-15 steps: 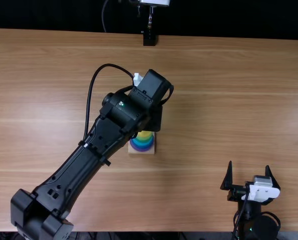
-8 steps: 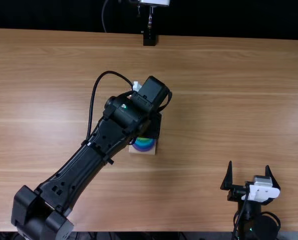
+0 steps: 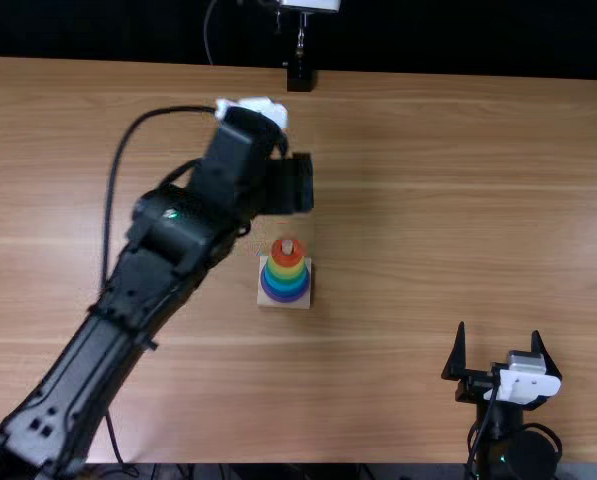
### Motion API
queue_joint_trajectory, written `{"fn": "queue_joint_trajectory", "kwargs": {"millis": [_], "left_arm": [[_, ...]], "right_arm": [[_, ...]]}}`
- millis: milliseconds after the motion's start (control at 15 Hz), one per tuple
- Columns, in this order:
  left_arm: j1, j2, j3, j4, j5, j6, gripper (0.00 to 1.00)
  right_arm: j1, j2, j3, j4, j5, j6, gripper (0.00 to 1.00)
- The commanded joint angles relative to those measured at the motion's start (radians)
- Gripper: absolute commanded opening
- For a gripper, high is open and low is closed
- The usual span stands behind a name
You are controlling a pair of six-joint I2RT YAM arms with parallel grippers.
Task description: Build the Hanoi tower: stack the rings onto the peg from bottom to top in this color order: purple, dark blue, light blue, dark green, light green, yellow, orange.
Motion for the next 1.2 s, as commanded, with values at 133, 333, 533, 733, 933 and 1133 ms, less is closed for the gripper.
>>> {"fn": "queue_joint_trajectory", "kwargs": {"millis": [133, 333, 533, 733, 933, 1133], "left_arm": [[0.124, -0.208, -0.214, 0.14, 0.04, 0.0, 1.0], [0.264, -0.449, -0.503, 0.322, 0.039, 0.016, 1.0], [0.365, -0.691, -0.756, 0.344, 0.027, 0.166, 1.0], [0.405, -0.933, -1.023, 0.346, 0.026, 0.379, 1.0], [0.419, -1.159, -1.253, 0.413, -0.055, 0.39, 1.0], [0.417, -1.328, -1.474, 0.471, -0.07, 0.392, 1.0]], "right_arm": [[-0.009, -0.007, -0.01, -0.015, 0.003, 0.011, 1.0], [-0.009, -0.007, -0.01, -0.015, 0.003, 0.011, 1.0], [-0.009, -0.007, -0.01, -0.015, 0.003, 0.011, 1.0], [-0.009, -0.007, -0.01, -0.015, 0.003, 0.011, 1.0], [-0.009, -0.007, -0.01, -0.015, 0.003, 0.011, 1.0], [-0.009, -0.007, -0.01, -0.015, 0.003, 0.011, 1.0]]}}
